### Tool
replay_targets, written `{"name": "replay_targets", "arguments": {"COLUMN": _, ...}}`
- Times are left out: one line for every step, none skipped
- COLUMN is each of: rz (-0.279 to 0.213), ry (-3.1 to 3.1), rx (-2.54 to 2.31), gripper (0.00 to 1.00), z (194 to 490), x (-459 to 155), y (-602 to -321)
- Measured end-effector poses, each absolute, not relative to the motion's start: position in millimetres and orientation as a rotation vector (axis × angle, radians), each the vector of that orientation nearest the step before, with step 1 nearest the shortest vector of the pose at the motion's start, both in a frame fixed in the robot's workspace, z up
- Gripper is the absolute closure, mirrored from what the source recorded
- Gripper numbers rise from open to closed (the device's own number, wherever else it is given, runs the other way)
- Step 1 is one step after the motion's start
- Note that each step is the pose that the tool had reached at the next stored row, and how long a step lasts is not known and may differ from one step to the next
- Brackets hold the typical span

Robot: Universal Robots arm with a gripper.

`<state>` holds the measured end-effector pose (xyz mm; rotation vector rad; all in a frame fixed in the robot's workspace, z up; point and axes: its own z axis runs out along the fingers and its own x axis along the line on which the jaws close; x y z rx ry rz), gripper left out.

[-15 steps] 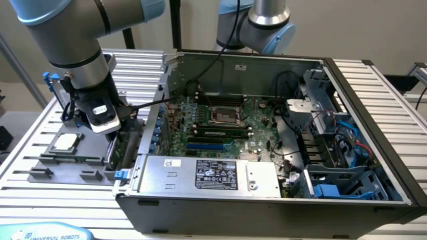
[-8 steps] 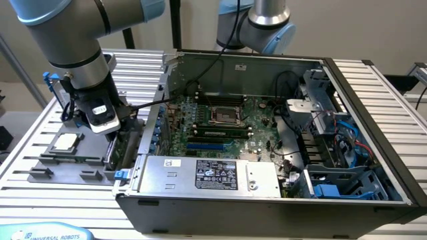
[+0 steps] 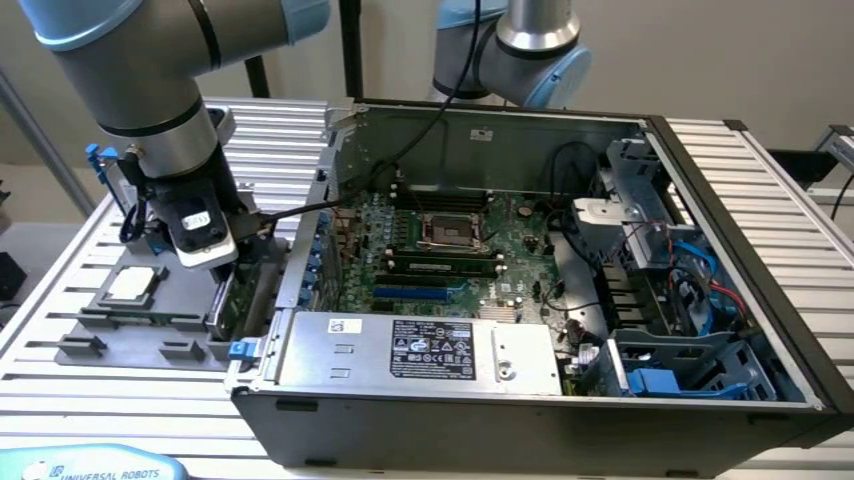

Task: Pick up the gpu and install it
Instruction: 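Pick up the gpu and move the gpu toward the slot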

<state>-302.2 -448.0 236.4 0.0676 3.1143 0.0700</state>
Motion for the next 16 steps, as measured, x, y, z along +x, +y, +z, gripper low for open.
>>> {"name": "replay_targets", "arguments": {"rz": 0.07, "ry": 3.114, "rx": 0.068, "gripper": 0.73, "z": 236.4, "x": -302.2, "y": -448.0}}
{"name": "replay_targets", "arguments": {"rz": 0.07, "ry": 3.114, "rx": 0.068, "gripper": 0.73, "z": 236.4, "x": -302.2, "y": -448.0}}
{"name": "replay_targets", "arguments": {"rz": 0.07, "ry": 3.114, "rx": 0.068, "gripper": 0.73, "z": 236.4, "x": -302.2, "y": -448.0}}
{"name": "replay_targets", "arguments": {"rz": 0.07, "ry": 3.114, "rx": 0.068, "gripper": 0.73, "z": 236.4, "x": -302.2, "y": -448.0}}
{"name": "replay_targets", "arguments": {"rz": 0.07, "ry": 3.114, "rx": 0.068, "gripper": 0.73, "z": 236.4, "x": -302.2, "y": -448.0}}
{"name": "replay_targets", "arguments": {"rz": 0.07, "ry": 3.114, "rx": 0.068, "gripper": 0.73, "z": 236.4, "x": -302.2, "y": -448.0}}
{"name": "replay_targets", "arguments": {"rz": 0.071, "ry": 3.114, "rx": 0.068, "gripper": 0.73, "z": 236.7, "x": -302.2, "y": -448.0}}
{"name": "replay_targets", "arguments": {"rz": 0.071, "ry": 3.114, "rx": 0.068, "gripper": 0.73, "z": 237.7, "x": -302.2, "y": -448.0}}
{"name": "replay_targets", "arguments": {"rz": 0.071, "ry": 3.114, "rx": 0.068, "gripper": 0.73, "z": 239.1, "x": -302.3, "y": -448.0}}
{"name": "replay_targets", "arguments": {"rz": 0.072, "ry": 3.114, "rx": 0.068, "gripper": 0.73, "z": 240.9, "x": -302.3, "y": -448.0}}
{"name": "replay_targets", "arguments": {"rz": 0.074, "ry": 3.114, "rx": 0.068, "gripper": 0.73, "z": 243.1, "x": -302.2, "y": -448.0}}
{"name": "replay_targets", "arguments": {"rz": 0.075, "ry": 3.114, "rx": 0.068, "gripper": 0.73, "z": 245.4, "x": -302.2, "y": -448.0}}
{"name": "replay_targets", "arguments": {"rz": 0.076, "ry": 3.114, "rx": 0.068, "gripper": 0.73, "z": 247.9, "x": -302.2, "y": -448.0}}
{"name": "replay_targets", "arguments": {"rz": 0.078, "ry": 3.114, "rx": 0.068, "gripper": 0.73, "z": 250.6, "x": -302.2, "y": -448.0}}
{"name": "replay_targets", "arguments": {"rz": 0.079, "ry": 3.114, "rx": 0.068, "gripper": 0.73, "z": 253.5, "x": -302.2, "y": -448.0}}
{"name": "replay_targets", "arguments": {"rz": 0.08, "ry": 3.114, "rx": 0.068, "gripper": 0.73, "z": 257.0, "x": -302.2, "y": -448.0}}
